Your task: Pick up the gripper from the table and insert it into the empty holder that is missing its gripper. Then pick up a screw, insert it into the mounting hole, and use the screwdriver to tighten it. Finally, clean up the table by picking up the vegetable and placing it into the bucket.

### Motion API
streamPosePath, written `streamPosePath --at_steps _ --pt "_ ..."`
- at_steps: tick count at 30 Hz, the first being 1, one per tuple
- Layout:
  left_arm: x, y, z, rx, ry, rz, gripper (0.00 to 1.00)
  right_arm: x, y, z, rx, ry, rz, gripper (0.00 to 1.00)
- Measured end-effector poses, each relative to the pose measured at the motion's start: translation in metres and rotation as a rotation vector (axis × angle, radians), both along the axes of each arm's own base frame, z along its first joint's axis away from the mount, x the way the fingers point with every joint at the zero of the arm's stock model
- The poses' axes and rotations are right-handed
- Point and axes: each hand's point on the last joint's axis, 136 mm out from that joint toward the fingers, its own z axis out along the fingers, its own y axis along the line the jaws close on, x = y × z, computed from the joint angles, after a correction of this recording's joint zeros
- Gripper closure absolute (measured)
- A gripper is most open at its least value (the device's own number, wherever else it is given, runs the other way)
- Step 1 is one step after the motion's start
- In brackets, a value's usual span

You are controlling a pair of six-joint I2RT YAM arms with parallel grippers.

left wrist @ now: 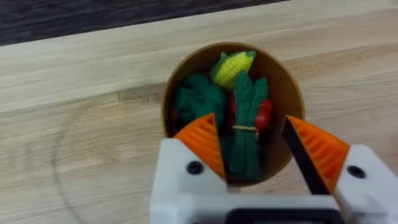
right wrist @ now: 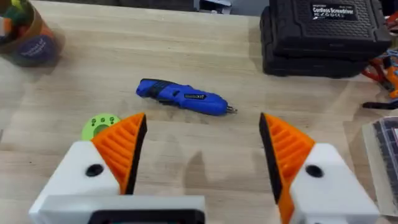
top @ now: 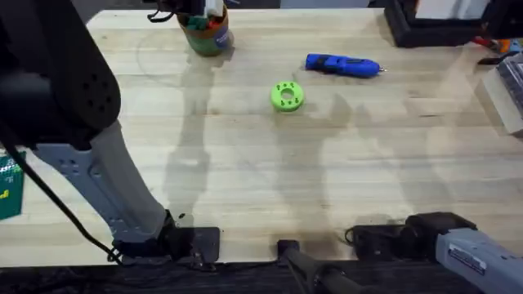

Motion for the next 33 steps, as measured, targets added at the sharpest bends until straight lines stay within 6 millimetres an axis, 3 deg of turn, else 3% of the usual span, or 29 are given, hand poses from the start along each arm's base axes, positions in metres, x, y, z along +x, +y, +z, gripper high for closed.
streamPosePath --at_steps 2,7,12,18,28,33 --pt "-0.002 0.0 0.003 0.002 0.0 -0.002 0.219 0.0 0.0 0.0 0.0 0.0 0.0 0.01" --pt "-0.02 0.002 0.029 0.007 0.005 0.004 0.056 0.0 0.0 0.0 0.0 0.0 0.0 0.01" --pt "-0.06 0.006 0.084 0.023 -0.01 0.017 0.022 0.0 0.0 0.0 0.0 0.0 0.0 0.01" --pt "-0.13 0.012 0.137 0.045 0.012 0.034 0.015 0.0 0.0 0.0 0.0 0.0 0.0 0.01" --pt "-0.246 0.018 0.177 0.068 0.086 0.048 0.015 0.0 0.0 0.0 0.0 0.0 0.0 0.01" --pt "-0.286 0.021 0.193 0.079 0.063 0.058 0.015 0.0 0.0 0.0 0.0 0.0 0.0 0.01"
